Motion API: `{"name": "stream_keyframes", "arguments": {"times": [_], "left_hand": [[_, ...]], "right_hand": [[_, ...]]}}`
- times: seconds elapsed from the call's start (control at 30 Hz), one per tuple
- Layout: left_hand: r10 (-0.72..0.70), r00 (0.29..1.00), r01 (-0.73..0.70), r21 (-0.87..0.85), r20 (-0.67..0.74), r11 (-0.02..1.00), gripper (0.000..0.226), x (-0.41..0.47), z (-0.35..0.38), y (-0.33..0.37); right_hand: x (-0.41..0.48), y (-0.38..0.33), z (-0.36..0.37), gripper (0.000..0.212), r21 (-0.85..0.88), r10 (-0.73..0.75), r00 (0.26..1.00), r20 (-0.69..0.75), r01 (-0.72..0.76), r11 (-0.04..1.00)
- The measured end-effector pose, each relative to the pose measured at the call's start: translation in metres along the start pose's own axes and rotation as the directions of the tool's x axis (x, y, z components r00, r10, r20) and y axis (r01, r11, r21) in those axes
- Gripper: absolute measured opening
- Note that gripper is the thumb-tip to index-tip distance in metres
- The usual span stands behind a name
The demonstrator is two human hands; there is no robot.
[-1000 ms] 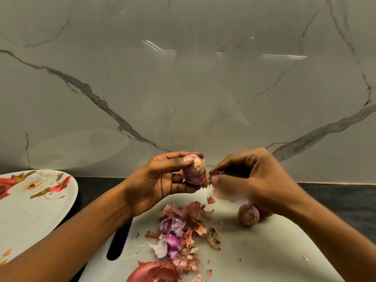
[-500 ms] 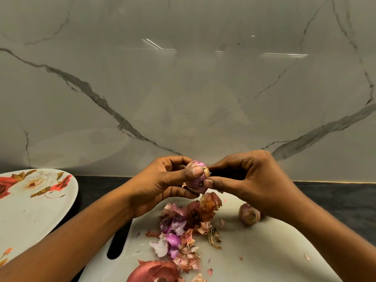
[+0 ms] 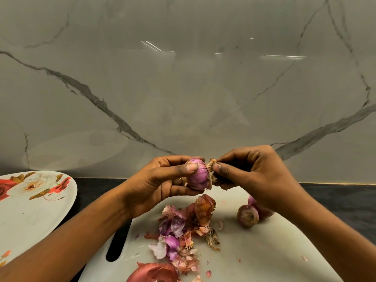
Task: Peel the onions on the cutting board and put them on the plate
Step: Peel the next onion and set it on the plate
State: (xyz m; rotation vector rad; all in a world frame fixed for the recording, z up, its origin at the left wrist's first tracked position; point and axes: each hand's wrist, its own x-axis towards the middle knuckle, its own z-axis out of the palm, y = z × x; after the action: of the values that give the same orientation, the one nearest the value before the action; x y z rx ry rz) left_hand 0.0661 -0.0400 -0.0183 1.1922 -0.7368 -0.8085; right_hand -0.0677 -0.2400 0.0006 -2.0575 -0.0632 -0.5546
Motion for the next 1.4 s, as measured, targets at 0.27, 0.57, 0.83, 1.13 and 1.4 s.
{"name": "stream_keyframes", "arguments": {"times": [0.27, 0.57, 0.83, 1.13, 1.4], "left_hand": [[0.006, 1.000, -0.004, -0.061, 0.022, 0.998, 0.054, 0.0033, -0.0076, -0.0017], [0.012, 0.999, -0.015, -0.081, -0.036, 0.997, 0.045, 0.0029, -0.0045, -0.0027], [0.012, 1.000, -0.012, -0.026, -0.026, 1.000, 0.041, 0.0008, -0.0003, -0.0021], [0.027, 0.998, -0.029, -0.034, -0.056, 0.999, 0.041, 0.0004, 0.0004, -0.0008], [0.008, 1.000, -0.009, -0.049, -0.024, 0.999, 0.046, -0.0004, -0.0005, -0.0004]], "right_hand": [[-0.0005, -0.0028, -0.0037, 0.005, -0.050, 0.021, 1.000, -0.012, -0.022, 0.999], [-0.0053, -0.0038, 0.0008, 0.055, -0.186, -0.100, 0.994, 0.054, 0.108, 0.976], [-0.0055, -0.0030, 0.0028, 0.035, -0.196, -0.173, 0.985, 0.021, 0.174, 0.965], [-0.0044, 0.0024, 0.0015, 0.018, -0.191, -0.147, 0.989, 0.027, 0.150, 0.970], [-0.0024, 0.0037, -0.0012, 0.011, -0.200, -0.146, 0.989, -0.009, 0.141, 0.970]]}}
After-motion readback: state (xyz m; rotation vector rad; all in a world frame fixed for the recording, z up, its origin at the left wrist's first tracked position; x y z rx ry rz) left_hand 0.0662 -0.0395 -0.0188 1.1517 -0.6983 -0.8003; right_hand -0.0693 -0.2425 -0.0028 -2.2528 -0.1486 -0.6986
